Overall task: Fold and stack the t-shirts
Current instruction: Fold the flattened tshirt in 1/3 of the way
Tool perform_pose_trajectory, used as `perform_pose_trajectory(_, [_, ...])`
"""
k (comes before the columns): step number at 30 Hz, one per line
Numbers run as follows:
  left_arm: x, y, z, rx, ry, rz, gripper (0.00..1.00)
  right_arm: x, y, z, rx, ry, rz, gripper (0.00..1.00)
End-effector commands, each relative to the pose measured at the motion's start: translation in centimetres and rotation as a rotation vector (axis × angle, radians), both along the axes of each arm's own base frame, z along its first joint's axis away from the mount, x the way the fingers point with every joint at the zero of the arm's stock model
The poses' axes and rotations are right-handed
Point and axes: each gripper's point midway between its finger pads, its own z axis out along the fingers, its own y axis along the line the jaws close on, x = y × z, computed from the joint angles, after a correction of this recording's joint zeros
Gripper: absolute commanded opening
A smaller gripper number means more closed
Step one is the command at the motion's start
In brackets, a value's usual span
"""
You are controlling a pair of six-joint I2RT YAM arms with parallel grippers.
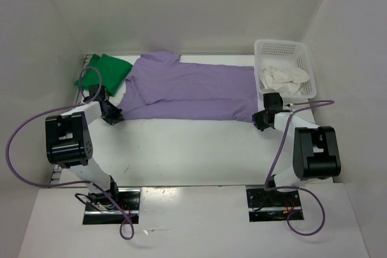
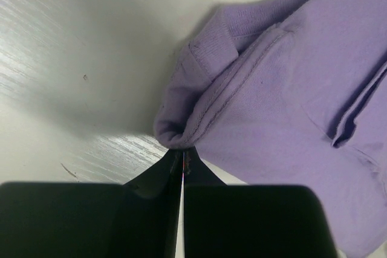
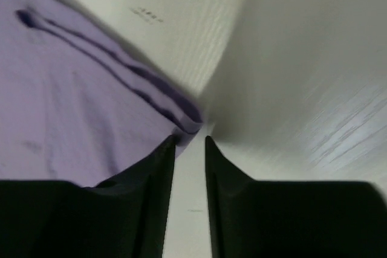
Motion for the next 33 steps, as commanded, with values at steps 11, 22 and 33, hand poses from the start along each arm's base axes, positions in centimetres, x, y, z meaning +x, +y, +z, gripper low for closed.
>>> perform_pose_trajectory(11, [-2.8,-0.2,1.4,0.023,0.039,-0.058,0.00,-3.2,-4.1,-1.5,-0.037,0.090,-0.144,0.00])
perform_pose_trajectory(22, [-9.7,-1.0,5.2,0.019,0.139,-0.070,0.13,-9.8,-5.1,2.0,-0.045,0.073,-0.175,0.08])
perform_pose_trajectory(33, [-6.4,-2.7,10.2,0.018,-0.050,-0.154,0.53,-5.8,-3.9,8.8,-0.044,-0.127,-0.056,0.41])
